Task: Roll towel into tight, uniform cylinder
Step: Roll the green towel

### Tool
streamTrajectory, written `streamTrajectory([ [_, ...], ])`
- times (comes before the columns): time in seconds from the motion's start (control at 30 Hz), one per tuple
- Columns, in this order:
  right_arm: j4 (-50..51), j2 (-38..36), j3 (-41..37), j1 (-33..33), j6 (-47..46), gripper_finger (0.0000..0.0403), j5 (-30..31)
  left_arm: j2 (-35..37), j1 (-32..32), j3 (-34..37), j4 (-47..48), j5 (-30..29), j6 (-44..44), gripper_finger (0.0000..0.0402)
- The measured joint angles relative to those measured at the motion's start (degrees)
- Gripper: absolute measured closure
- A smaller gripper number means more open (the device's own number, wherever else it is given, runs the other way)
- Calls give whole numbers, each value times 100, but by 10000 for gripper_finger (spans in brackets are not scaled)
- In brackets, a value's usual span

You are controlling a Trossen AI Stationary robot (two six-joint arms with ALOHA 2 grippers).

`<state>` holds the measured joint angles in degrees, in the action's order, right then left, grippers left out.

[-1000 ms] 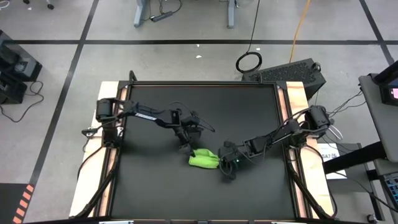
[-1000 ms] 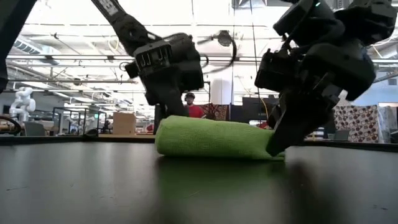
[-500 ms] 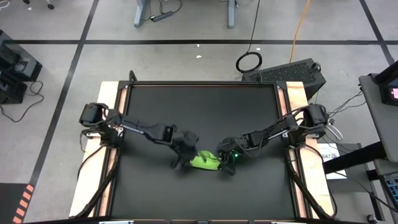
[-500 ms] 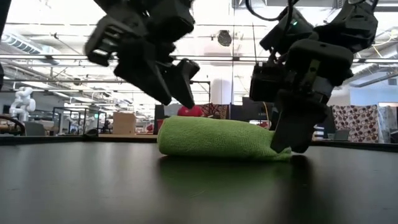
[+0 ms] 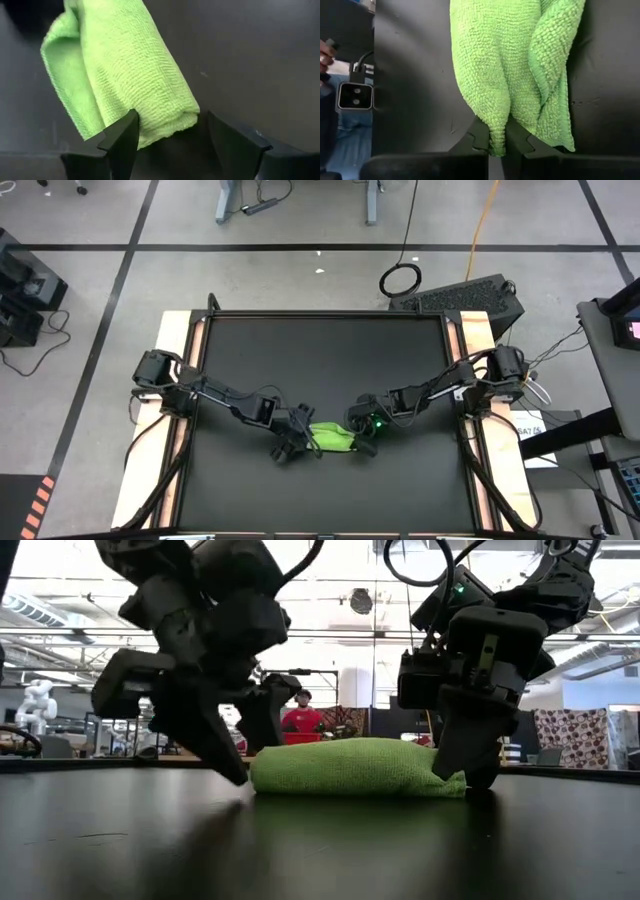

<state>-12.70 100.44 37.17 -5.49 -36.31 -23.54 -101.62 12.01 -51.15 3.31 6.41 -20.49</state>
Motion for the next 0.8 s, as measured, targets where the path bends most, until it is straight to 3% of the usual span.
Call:
streamTrajectory([
  [0.33,-74,0,-7,63,-157,394,-98,-429,-13,47,-605,-377,923,174],
  [0.43,-94,0,-7,67,-158,391,-157,-469,-158,41,-667,-206,1214,219],
  [0.63,-108,-2,-9,67,-158,371,-193,-479,-552,38,-663,427,1426,367],
  [0.8,-33,-94,-11,67,-28,360,-198,-591,-998,36,-638,1490,1984,372],
])
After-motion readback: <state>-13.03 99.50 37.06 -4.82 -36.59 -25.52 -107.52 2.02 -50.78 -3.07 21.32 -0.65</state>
